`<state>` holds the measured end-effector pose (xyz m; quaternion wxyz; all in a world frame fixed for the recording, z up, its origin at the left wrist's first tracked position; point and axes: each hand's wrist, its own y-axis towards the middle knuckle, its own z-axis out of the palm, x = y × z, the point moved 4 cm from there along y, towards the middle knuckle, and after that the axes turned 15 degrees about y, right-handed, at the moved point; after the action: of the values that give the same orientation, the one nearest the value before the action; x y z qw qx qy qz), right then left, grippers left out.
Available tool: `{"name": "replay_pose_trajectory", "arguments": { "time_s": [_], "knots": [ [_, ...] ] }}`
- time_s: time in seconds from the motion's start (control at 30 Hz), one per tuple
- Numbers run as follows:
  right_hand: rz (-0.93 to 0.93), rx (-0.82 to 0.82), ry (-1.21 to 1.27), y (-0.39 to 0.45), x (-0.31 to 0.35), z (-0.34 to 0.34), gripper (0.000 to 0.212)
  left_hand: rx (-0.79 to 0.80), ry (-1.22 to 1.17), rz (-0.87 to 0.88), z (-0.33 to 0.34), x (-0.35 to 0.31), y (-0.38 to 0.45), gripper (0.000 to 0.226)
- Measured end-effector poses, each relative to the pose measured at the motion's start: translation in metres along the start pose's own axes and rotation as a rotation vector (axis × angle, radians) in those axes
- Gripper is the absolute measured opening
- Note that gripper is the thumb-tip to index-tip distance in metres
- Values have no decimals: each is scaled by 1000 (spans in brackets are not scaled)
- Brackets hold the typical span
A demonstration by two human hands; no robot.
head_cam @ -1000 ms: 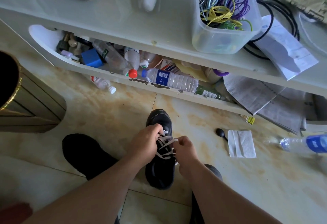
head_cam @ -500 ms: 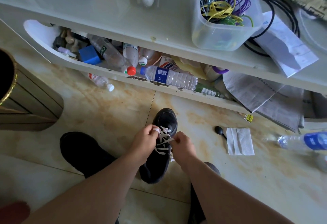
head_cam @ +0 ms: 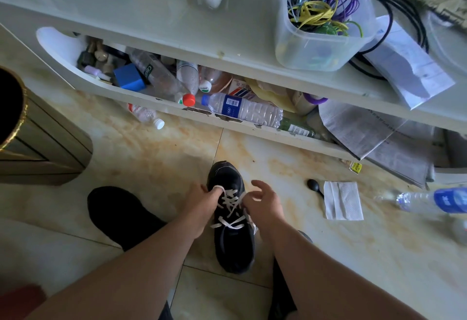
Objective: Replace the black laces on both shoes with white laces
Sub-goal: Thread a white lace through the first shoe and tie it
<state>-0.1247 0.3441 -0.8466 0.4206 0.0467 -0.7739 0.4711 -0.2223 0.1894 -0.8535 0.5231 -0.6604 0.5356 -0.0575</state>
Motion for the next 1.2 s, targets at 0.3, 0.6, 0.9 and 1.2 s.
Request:
{"name": "replay_pose_trajectory", "arguments": {
  "time_s": [0.3, 0.6, 0.9, 1.2],
  "knots": [
    [120, 112, -53, -21, -24, 2, 36, 211, 110, 200, 15, 23, -20, 24],
    [-146, 284, -561, -19, -9, -2, 25, 191, 670, 587, -3, 22, -29, 14],
    [-75, 14, -142, -8, -9, 2, 11, -106, 80, 259, 10, 12, -14, 23],
    [62, 42, 310, 0, 5, 20, 21, -127, 85, 247, -4, -9, 3, 32]
  ]
}}
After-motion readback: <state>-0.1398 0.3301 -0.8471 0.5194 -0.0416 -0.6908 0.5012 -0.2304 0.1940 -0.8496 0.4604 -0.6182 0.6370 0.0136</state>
